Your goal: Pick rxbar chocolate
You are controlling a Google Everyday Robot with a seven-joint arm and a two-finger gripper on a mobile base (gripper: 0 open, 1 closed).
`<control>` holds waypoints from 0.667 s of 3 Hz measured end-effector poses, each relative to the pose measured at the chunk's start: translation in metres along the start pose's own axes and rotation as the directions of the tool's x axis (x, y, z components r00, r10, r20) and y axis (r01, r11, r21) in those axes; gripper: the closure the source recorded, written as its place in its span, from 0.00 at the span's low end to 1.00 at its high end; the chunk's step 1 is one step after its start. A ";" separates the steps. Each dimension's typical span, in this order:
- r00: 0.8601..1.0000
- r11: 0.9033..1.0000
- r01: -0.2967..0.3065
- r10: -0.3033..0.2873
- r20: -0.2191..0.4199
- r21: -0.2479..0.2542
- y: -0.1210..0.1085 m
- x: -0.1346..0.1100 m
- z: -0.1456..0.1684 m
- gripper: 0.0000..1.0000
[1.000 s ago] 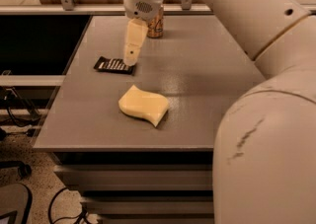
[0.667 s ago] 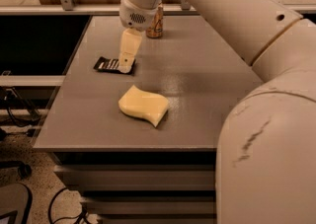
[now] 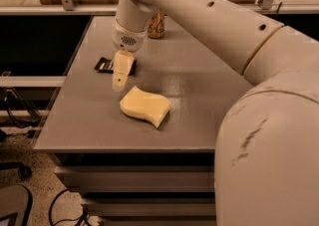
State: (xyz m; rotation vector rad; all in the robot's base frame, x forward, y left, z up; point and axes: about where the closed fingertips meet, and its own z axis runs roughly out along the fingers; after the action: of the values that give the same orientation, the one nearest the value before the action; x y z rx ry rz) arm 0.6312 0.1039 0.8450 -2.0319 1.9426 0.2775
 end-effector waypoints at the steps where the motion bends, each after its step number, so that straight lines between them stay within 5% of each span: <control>1: 1.000 0.999 -0.001 0.001 -0.008 -0.038 -0.002 0.000 0.026 0.03; 2: 1.000 0.998 -0.002 0.001 -0.008 -0.057 -0.006 -0.001 0.038 0.26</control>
Offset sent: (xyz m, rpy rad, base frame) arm 0.0149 0.0171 -0.0413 -0.0096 0.0673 0.0204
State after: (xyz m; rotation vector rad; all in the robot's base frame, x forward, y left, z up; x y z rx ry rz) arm 0.6401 0.1183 0.8106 -2.0700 1.9621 0.3291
